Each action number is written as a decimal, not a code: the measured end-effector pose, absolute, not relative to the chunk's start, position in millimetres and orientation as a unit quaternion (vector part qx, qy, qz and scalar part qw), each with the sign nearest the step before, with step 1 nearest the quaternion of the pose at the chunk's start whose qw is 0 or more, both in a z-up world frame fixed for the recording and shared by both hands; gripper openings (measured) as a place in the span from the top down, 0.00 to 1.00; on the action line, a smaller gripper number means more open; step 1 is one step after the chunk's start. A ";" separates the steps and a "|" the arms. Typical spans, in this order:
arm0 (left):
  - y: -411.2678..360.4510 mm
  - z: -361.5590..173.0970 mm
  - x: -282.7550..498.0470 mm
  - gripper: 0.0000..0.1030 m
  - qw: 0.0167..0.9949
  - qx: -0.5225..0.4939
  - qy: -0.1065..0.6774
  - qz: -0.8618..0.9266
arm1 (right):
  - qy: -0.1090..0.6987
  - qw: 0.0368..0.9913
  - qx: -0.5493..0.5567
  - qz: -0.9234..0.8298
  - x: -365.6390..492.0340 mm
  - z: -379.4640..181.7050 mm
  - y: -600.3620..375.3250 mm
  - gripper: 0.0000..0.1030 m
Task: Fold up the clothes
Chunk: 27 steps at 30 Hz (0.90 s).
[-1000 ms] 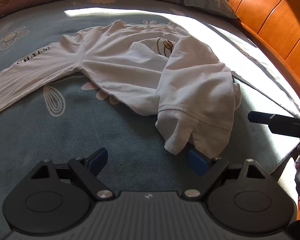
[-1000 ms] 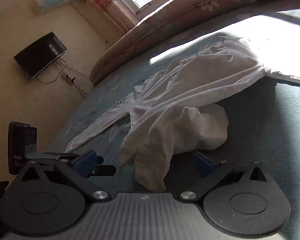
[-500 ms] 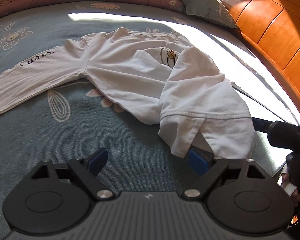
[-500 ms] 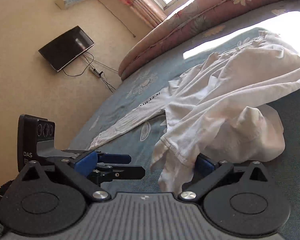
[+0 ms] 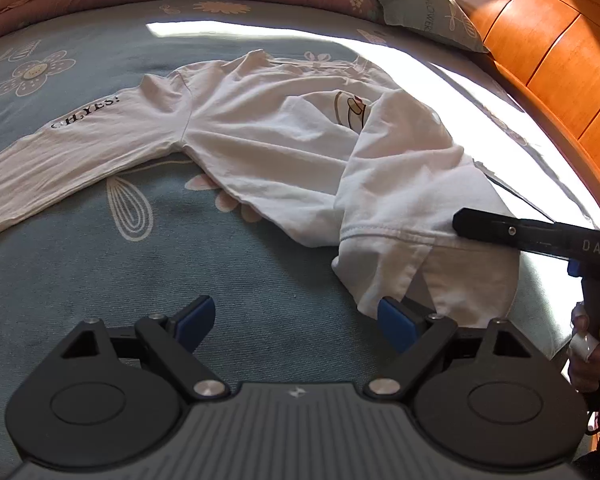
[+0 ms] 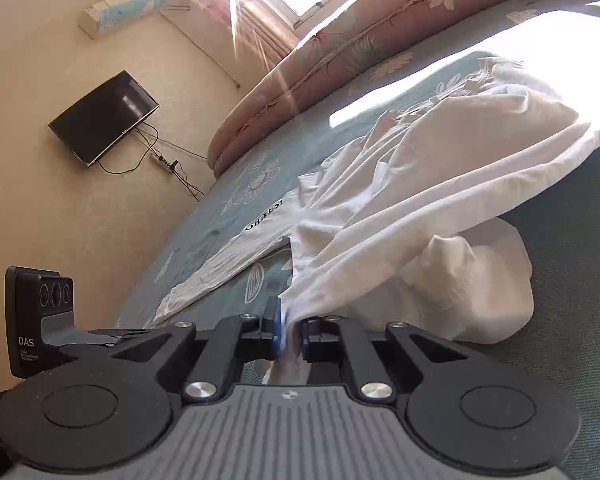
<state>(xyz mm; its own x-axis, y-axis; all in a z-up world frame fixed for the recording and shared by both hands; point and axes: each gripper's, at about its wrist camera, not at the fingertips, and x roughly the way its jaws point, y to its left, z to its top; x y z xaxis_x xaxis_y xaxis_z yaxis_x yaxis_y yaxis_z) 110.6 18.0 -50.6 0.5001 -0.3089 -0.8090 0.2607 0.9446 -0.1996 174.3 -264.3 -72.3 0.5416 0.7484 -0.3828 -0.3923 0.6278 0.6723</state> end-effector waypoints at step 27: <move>-50.7 -52.7 116.1 0.14 0.872 0.023 0.414 -0.260 | 0.390 0.919 0.052 0.040 181.4 -58.3 -439.2 0.86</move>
